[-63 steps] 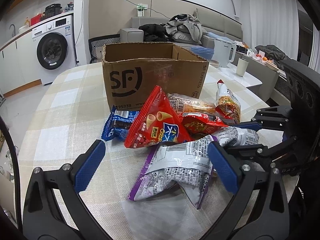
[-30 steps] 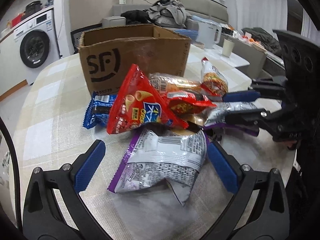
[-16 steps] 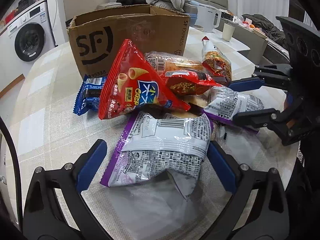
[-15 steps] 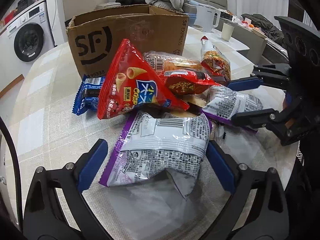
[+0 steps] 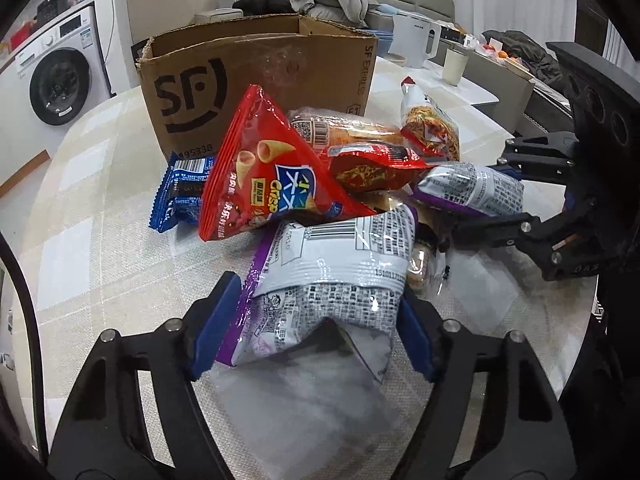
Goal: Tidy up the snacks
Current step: 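Lift the silver bag with the right gripper while the left gripper grasps another silver bag, then carry both held silver bags up and over the open cardboard box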
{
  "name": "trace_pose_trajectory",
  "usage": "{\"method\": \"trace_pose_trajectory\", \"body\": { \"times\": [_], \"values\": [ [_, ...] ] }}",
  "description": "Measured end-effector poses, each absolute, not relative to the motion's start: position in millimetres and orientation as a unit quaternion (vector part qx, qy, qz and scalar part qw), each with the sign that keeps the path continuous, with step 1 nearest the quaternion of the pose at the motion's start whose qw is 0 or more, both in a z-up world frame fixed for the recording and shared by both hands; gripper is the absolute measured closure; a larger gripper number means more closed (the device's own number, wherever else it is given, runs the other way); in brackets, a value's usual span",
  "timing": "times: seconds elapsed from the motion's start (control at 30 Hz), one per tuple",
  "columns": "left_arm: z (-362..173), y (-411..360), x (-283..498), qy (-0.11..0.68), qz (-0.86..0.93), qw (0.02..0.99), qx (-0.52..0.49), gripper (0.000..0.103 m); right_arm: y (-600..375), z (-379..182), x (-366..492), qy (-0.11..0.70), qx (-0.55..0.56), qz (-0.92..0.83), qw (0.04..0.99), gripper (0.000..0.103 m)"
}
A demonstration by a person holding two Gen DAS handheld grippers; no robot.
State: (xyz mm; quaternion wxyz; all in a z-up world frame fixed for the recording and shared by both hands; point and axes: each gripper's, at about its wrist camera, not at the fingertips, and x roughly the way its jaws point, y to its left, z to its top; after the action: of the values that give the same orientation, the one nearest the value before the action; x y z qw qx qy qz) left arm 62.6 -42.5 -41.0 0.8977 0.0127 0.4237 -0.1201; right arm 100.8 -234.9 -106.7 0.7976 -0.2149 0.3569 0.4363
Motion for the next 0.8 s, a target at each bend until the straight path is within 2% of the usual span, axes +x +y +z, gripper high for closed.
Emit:
{"method": "trace_pose_trajectory", "body": {
  "times": [0.27,0.3,0.8],
  "values": [
    [-33.2,-37.9,59.8,0.405,-0.121,0.906,-0.001,0.05,-232.8,-96.6,93.8,0.328,-0.207,0.456,0.801,0.07],
    [-31.9,-37.0,59.8,0.405,-0.122,0.906,-0.004,0.059,-233.1,-95.2,93.5,0.326,-0.204,0.458,0.802,0.07],
    [-14.1,-27.2,42.7,0.374,-0.129,0.918,-0.02,0.068,-243.5,-73.4,94.4,0.291,-0.164,0.466,0.819,0.07]
  ]
}}
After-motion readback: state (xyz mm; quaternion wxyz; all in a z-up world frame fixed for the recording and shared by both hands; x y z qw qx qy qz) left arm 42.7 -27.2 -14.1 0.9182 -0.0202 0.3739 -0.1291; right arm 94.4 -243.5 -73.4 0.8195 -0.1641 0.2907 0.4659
